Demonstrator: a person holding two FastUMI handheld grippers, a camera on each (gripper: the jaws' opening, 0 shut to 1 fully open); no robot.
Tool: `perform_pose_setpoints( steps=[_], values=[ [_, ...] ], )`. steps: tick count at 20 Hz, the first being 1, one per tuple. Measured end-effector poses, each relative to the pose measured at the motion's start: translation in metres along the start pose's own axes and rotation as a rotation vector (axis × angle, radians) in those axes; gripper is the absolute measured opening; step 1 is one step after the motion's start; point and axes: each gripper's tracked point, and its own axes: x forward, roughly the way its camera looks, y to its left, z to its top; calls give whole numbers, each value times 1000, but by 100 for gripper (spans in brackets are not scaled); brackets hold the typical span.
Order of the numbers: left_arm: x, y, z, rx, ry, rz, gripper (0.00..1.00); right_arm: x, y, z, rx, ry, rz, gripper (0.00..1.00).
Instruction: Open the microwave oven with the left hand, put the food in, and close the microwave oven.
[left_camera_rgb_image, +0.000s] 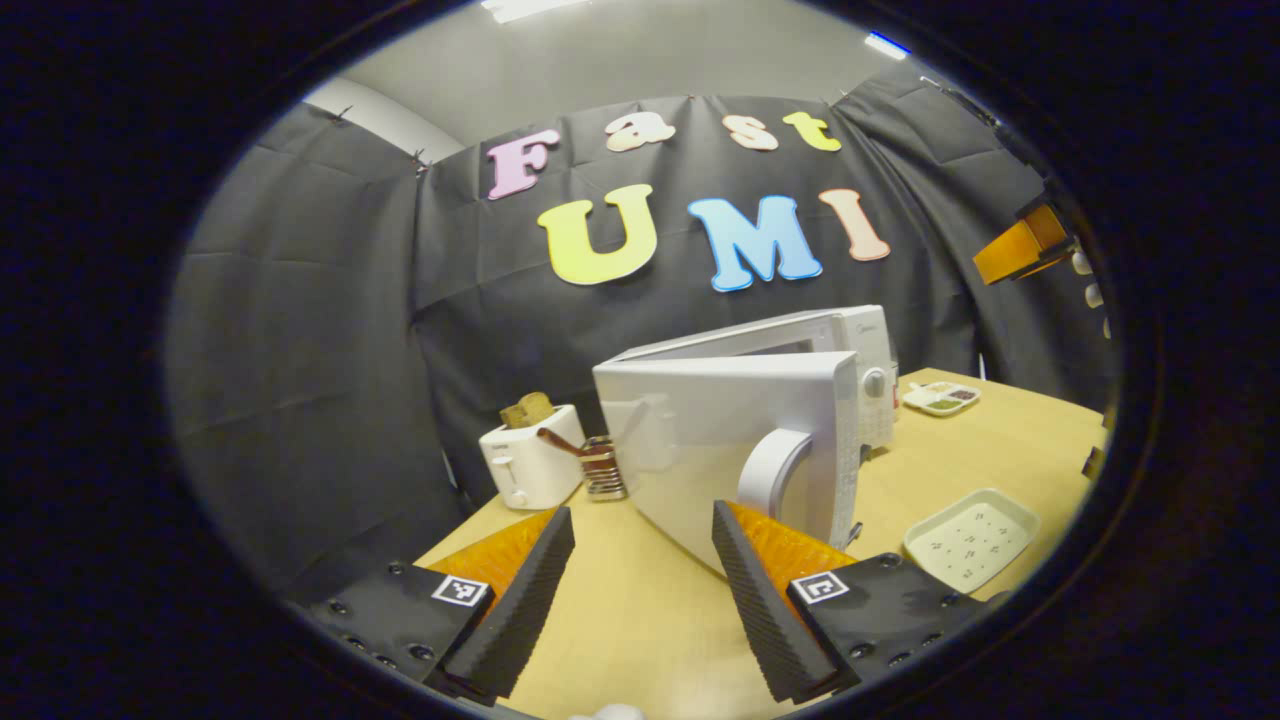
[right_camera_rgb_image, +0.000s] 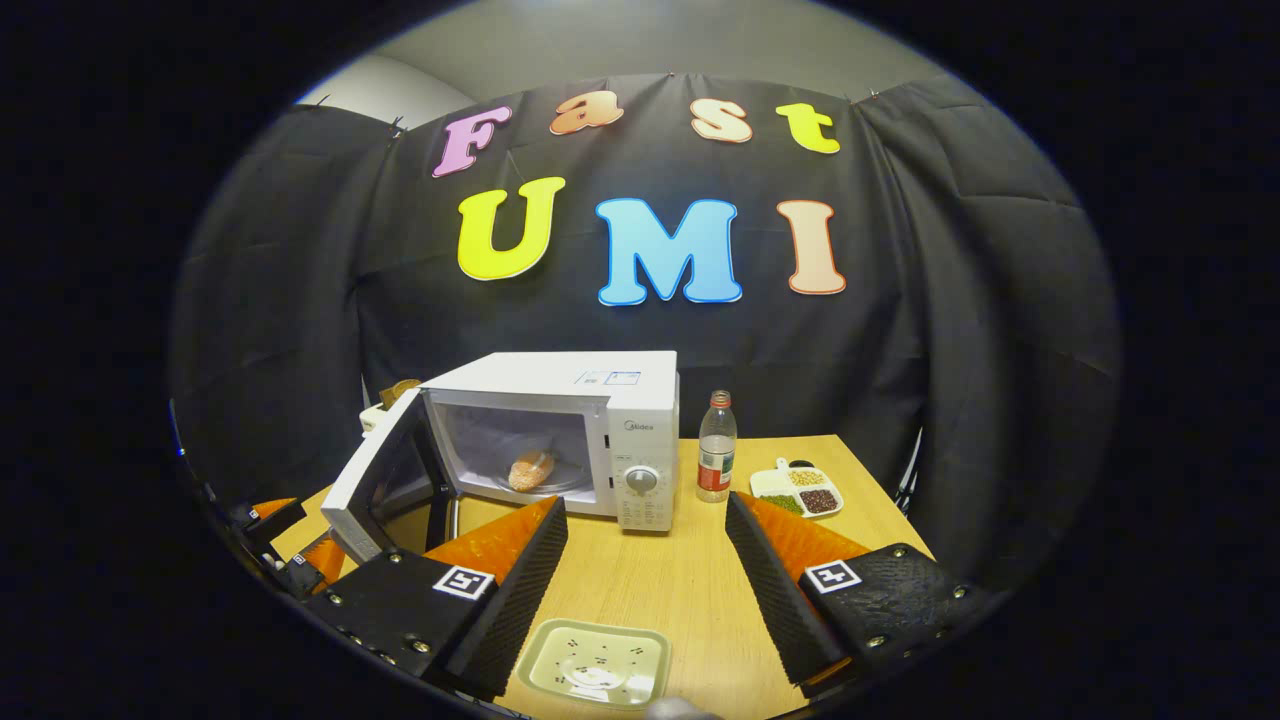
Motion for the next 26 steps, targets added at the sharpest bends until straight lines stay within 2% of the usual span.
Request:
perform_pose_setpoints(
  steps=[6,10,15,19,22,26],
  values=[
    [44,-90,35,5,-69,-133,94,4,-52,-2,33,5,-83,97],
    [83,-128,41,16,-84,-178,95,9,-80,-10,54,20,-119,97],
    [134,-153,47,10,-76,-169,95,24,-106,-15,74,36,-149,97],
    [169,-170,51,-27,-72,-148,94,39,-117,-16,96,45,-145,97],
    [188,-181,53,-11,-73,-133,94,51,-125,-16,114,53,-144,97],
    [205,-183,51,-41,-55,-109,95,61,-131,-14,108,64,-138,97]
  ],
)
